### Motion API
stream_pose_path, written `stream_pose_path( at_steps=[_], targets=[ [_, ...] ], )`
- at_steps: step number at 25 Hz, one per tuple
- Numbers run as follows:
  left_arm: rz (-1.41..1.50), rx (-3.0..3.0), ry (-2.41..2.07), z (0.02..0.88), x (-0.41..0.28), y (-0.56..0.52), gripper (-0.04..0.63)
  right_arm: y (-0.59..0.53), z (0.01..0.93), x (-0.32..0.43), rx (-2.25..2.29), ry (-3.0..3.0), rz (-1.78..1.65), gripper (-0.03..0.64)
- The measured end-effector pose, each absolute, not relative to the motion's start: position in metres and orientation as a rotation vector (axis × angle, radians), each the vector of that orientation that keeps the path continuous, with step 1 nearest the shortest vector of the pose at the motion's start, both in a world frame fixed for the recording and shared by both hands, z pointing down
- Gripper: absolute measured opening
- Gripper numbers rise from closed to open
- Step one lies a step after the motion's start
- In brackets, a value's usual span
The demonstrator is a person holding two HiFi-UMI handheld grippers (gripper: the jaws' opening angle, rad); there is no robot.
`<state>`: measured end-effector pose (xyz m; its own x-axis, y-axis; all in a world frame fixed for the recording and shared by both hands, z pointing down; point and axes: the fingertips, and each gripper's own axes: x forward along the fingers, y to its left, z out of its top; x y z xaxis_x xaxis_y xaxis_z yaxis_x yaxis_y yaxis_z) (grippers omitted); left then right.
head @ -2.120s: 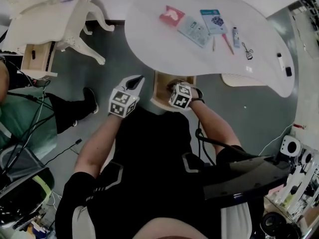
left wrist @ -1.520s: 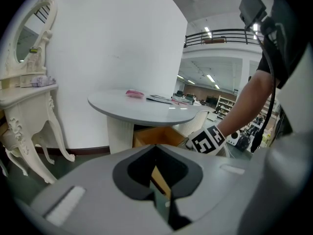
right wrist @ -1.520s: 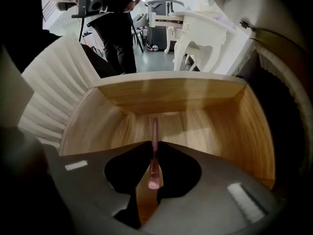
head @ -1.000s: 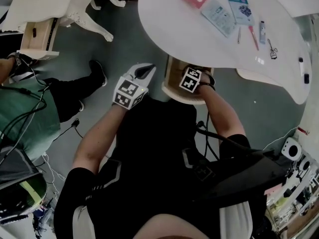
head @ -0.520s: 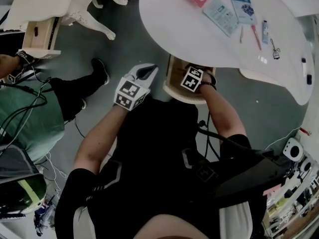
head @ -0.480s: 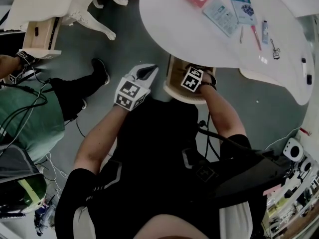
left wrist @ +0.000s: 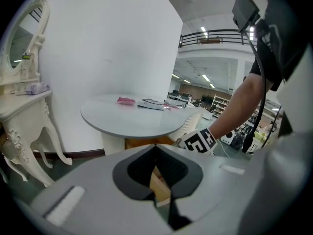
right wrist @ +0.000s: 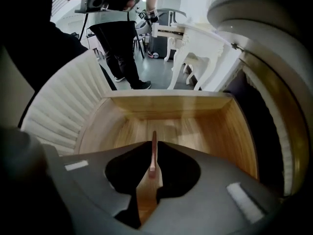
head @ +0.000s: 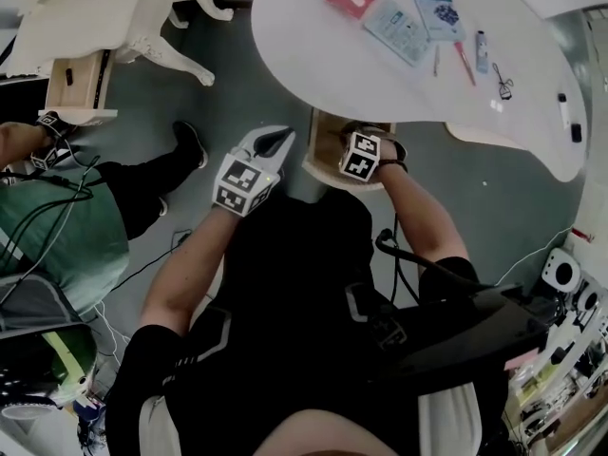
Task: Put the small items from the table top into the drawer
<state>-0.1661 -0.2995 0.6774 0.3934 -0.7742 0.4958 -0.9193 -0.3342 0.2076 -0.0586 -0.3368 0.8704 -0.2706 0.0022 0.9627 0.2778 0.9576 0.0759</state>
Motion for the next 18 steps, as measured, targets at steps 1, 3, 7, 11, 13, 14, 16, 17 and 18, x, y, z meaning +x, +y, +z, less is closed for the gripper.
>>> stream_pose_path(
  at_steps=[1,3,7,11,13,14,16,17,18],
  targets=[
    [0.43,2.206,-1.45,0.673,-0.165,-0.299,0.0,-0.335,0.866,-0.059,-0.215,-1.83,-0.27,0.041],
    [0.43,2.208,-1.453,0.665,-0.165,-0.299,0.0,-0.332,0.855,-0.059,-0.219,-1.838,-0.27,0.04],
    [0.424,2.212,-1.46,0.645,-0.165,-0.299,0.0,-0.328,0.831,-0.054,-0.204,-1.853,-0.254,0.014],
    [0.387,2.238,-1.467,0.617,-0.162,-0.302,0.0,-0.326,0.798,-0.052,-0.151,-1.905,-0.218,0.003],
    [0.368,2.256,-1.467,0.605,-0.161,-0.305,0.0,-0.326,0.78,-0.053,-0.118,-1.939,-0.201,0.003],
    [0.36,2.265,-1.465,0.599,-0.16,-0.306,0.0,-0.327,0.772,-0.053,-0.096,-1.954,-0.189,0.003],
    [0.347,2.285,-1.456,0.589,-0.156,-0.309,0.0,-0.328,0.757,-0.05,-0.045,-1.982,-0.154,0.003],
    [0.343,2.298,-1.449,0.584,-0.154,-0.309,0.0,-0.328,0.75,-0.049,-0.019,-1.999,-0.132,0.003],
    [0.345,2.313,-1.442,0.58,-0.151,-0.309,0.0,-0.328,0.742,-0.048,0.008,-2.019,-0.11,0.003]
  ],
)
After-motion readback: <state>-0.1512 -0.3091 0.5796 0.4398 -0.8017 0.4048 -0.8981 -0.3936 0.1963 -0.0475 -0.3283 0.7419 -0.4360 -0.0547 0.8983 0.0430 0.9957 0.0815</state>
